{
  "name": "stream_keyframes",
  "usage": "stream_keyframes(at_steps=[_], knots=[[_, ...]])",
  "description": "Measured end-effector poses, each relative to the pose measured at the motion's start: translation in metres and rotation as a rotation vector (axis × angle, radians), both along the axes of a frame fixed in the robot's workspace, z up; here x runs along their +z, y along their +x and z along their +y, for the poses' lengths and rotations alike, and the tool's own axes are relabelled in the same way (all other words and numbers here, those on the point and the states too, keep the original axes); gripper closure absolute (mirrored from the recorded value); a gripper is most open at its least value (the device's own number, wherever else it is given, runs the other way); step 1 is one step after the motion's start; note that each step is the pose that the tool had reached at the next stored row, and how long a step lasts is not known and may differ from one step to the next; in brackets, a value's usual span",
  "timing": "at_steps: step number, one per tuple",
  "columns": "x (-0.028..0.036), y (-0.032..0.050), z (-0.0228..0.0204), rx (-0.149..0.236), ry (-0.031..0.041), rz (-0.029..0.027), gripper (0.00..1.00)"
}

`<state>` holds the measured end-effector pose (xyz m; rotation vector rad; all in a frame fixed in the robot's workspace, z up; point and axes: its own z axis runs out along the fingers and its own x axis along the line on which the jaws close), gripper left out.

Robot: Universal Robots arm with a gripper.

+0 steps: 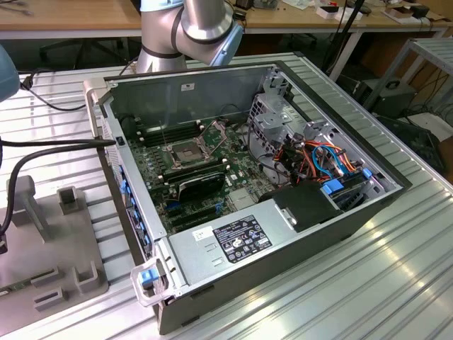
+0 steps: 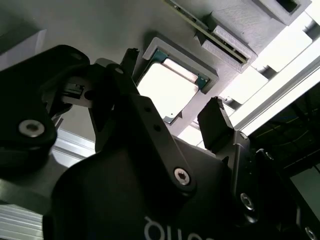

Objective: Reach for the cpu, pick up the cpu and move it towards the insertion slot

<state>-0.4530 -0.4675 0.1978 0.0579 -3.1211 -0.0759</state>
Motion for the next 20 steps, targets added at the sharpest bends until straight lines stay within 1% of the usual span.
stream_keyframes(at_steps=[2,5,7,8,9,12,14,16,20], knots=[[-0.0028,0.0,0.0048,-0.001,0.0,0.0012,0.24],[-0.0061,0.0,0.0107,-0.004,0.0,0.0028,0.24],[-0.0085,0.0,0.0134,-0.009,0.0001,0.0045,0.24],[-0.0098,-0.0001,0.0135,-0.021,-0.0001,0.0061,0.24],[-0.011,-0.0008,0.0136,-0.026,0.0,0.0062,0.24],[-0.0116,-0.0009,0.0136,-0.026,-0.0004,0.0064,0.24],[-0.0119,-0.0009,0.0128,-0.027,-0.0007,0.0061,0.24],[-0.0118,-0.0009,0.0125,-0.027,-0.0032,0.0062,0.24],[-0.0119,-0.0009,0.0125,-0.027,-0.0034,0.0062,0.24]])
